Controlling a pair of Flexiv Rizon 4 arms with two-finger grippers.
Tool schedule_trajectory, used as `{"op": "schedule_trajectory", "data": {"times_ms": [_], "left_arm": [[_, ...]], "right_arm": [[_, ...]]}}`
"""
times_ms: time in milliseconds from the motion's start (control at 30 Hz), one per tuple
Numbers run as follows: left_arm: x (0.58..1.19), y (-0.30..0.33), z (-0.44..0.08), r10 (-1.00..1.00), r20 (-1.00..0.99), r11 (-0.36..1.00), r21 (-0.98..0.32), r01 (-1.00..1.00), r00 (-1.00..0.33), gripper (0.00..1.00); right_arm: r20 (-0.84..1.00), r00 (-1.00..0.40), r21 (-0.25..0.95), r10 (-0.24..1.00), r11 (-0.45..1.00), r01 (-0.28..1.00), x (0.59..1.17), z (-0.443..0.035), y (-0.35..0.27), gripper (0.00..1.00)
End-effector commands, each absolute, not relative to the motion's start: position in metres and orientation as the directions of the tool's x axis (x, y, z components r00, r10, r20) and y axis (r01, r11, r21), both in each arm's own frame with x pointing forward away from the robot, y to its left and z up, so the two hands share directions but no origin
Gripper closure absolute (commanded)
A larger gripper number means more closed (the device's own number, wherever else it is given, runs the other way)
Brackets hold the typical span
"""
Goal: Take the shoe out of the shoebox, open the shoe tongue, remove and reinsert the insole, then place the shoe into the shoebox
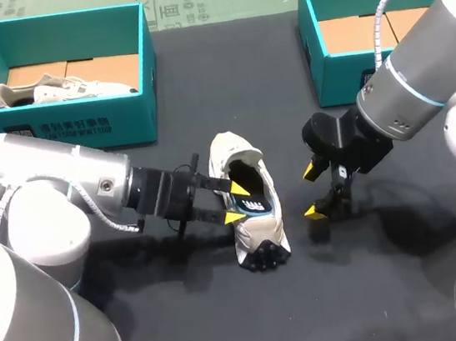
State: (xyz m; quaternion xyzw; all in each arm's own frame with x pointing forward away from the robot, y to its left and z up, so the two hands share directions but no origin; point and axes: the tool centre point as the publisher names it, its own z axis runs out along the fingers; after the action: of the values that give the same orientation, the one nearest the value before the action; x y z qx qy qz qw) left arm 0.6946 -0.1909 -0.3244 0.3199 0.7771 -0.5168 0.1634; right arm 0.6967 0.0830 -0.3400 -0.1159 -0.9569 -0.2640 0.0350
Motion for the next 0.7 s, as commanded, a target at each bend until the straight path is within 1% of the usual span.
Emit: {"op": "schedule_trajectory", "data": {"times_ms": [33,67,400,533,700], "left_arm": [[0.694,-0.177,-0.311,0.405,-0.55,0.281,-0.685,0.672,-0.73,0.65],[0.694,-0.175,-0.309,0.419,-0.546,0.284,-0.68,0.676,-0.725,0.65],[0.698,-0.15,-0.286,0.547,-0.486,0.292,-0.652,0.7,-0.682,0.64],[0.703,-0.142,-0.278,0.613,-0.457,0.295,-0.624,0.723,-0.645,0.64],[0.71,-0.133,-0.267,0.717,-0.405,0.278,-0.58,0.765,-0.568,0.64]], "right_arm": [[0.12,-0.97,0.495,0.211,0.834,0.243,0.685,-0.32,0.051,0.0],[0.129,-0.975,0.503,0.183,0.835,0.223,0.685,-0.321,0.046,0.0],[0.129,-0.975,0.503,0.183,0.835,0.223,0.685,-0.321,0.046,0.0],[0.129,-0.975,0.503,0.183,0.835,0.223,0.685,-0.321,0.046,0.0],[0.129,-0.975,0.503,0.183,0.835,0.223,0.685,-0.321,0.046,0.0]]}}
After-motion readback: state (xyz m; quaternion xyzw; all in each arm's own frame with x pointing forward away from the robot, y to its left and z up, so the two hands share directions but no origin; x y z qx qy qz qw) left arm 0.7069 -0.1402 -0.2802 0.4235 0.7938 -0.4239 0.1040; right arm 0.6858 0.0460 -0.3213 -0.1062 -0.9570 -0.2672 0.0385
